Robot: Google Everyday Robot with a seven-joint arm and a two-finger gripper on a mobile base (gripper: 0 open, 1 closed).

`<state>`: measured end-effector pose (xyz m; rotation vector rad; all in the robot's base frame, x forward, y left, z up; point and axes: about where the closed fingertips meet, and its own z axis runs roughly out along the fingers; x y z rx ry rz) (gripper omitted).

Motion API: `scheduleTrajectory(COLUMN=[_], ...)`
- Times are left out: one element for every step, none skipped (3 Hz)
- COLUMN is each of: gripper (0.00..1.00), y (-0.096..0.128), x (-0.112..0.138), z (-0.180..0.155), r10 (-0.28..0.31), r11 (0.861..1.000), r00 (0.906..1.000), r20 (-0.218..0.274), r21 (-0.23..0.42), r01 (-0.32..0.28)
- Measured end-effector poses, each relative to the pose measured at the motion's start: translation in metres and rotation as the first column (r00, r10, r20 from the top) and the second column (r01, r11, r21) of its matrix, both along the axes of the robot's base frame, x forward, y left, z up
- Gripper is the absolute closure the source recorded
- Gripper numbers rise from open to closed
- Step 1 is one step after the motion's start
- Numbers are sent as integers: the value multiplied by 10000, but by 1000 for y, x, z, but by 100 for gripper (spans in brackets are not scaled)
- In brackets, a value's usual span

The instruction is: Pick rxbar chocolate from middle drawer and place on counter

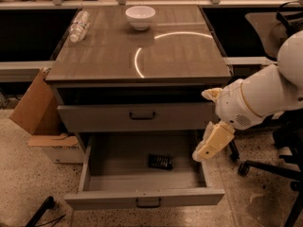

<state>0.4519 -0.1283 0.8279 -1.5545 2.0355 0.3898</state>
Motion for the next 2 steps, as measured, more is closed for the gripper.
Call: scheduleTrajectory(gripper=[0, 0], y=[1, 6], x=[-2, -3], z=[-33, -90], r10=[-342, -677], r11=[9990, 9950], r00=[9988, 9954], r20=[-341, -671], r21=[268, 695], r01=[351, 723])
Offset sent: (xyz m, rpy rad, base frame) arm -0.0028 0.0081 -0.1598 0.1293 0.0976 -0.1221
